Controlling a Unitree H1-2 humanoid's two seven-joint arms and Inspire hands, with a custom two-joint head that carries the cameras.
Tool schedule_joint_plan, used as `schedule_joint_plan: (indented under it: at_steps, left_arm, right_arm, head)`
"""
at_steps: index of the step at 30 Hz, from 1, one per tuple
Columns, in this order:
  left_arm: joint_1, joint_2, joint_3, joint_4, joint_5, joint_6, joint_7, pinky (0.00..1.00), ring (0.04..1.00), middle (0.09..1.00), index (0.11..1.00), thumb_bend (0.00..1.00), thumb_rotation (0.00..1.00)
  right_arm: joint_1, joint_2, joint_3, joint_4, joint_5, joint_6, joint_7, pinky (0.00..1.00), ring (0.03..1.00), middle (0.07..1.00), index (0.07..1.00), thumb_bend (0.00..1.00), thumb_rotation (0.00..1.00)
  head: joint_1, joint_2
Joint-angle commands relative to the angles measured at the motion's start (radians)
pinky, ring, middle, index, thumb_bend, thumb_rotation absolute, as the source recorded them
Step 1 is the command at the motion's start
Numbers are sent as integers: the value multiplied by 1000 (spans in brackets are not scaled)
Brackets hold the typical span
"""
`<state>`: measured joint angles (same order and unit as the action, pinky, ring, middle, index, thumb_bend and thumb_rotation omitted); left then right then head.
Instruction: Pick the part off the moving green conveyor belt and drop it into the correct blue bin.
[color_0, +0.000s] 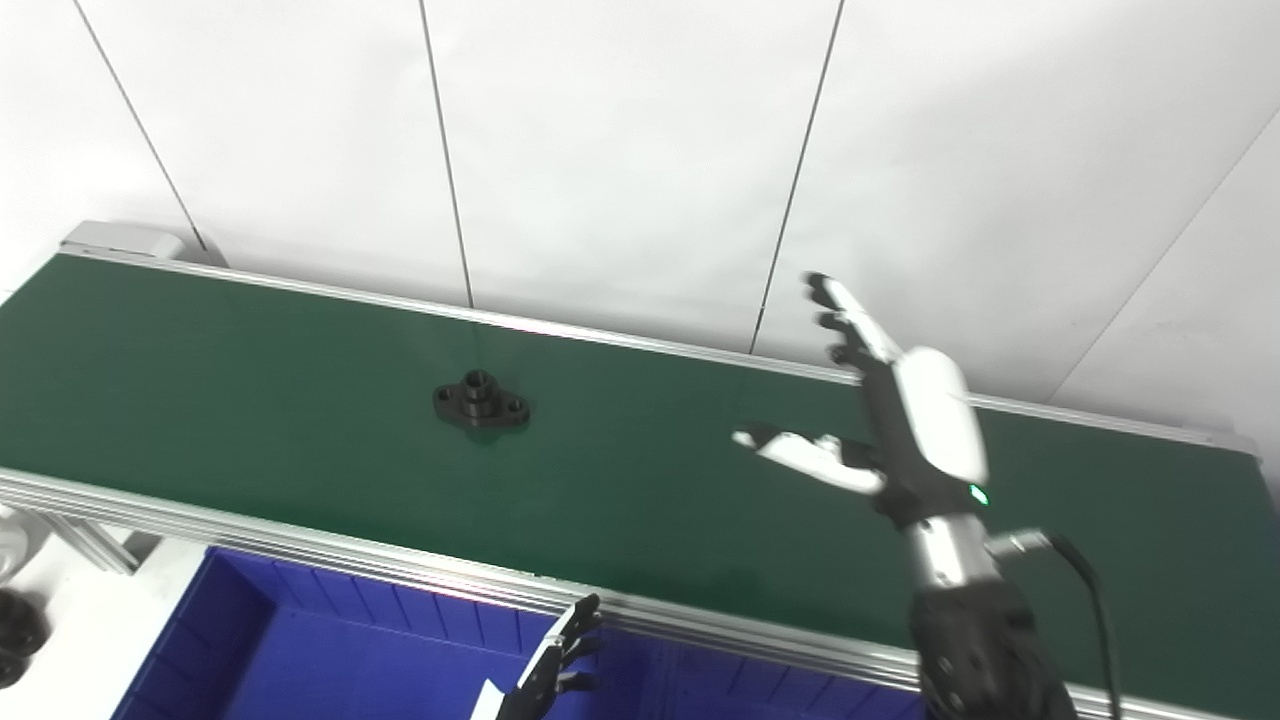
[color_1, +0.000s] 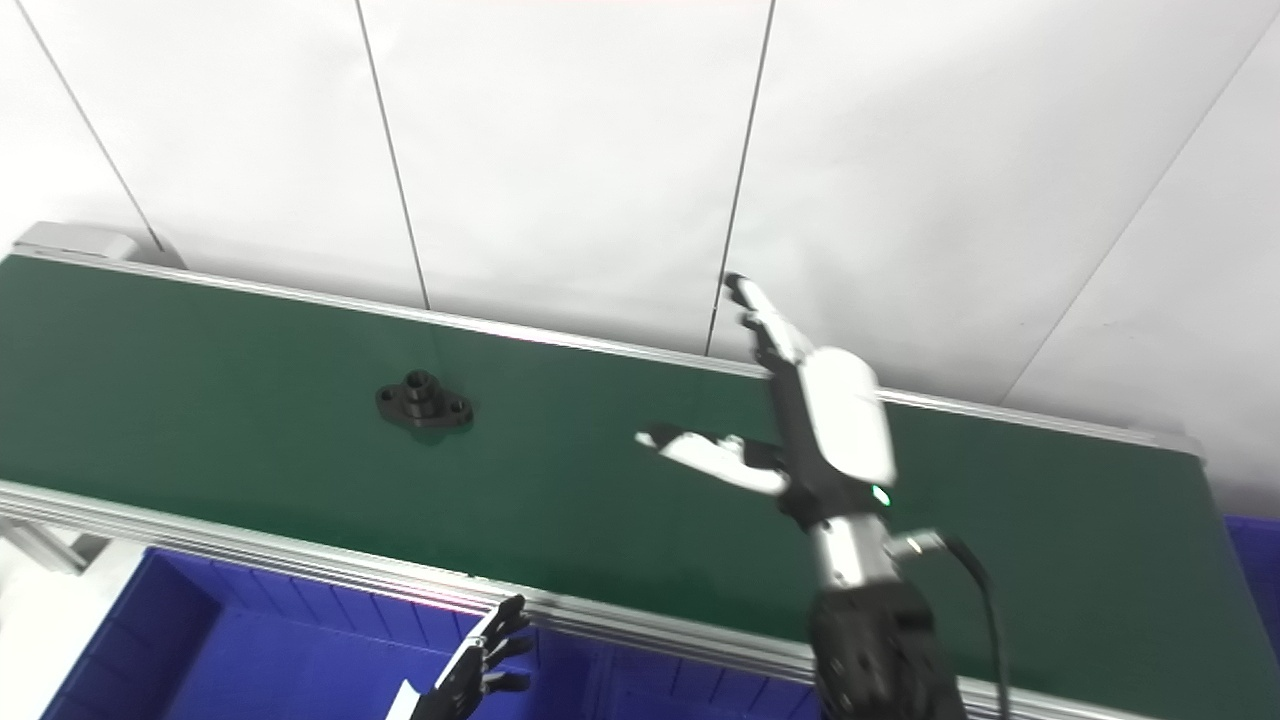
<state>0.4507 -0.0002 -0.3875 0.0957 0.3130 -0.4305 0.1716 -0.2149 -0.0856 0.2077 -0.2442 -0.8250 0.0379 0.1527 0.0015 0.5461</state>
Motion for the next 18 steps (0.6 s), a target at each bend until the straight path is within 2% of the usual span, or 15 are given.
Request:
schedule_joint_plan:
  at_steps: [1, 8, 11, 18]
  left_arm:
    - [-11, -42, -40, 2, 11, -38, 0, 701, 845, 900, 922, 785, 816]
    - [-4, -60, -50, 4, 23, -37, 2, 687, 837, 894, 908, 820, 816]
    - [-4, -63, -59, 5, 17, -38, 3, 697, 852, 898, 900, 832, 810]
    - [6, -80, -78, -10, 79, -24, -1, 704, 858, 902, 916, 867, 845]
  right_arm:
    - [-81, -4, 12, 43, -33, 22, -5, 718, 835, 874, 932, 936, 834]
    - [-215, 9, 72, 230, -56, 36, -18, 746, 841, 885, 946, 983, 840]
    - [-270, 22, 106, 300, -73, 40, -26, 719, 832, 876, 939, 985, 823]
    - [-367, 21, 221, 449, -157, 30, -43, 726, 819, 875, 931, 982, 784]
  head:
    - [8, 1]
    - [17, 5]
    - [19, 6]
    - [54, 13]
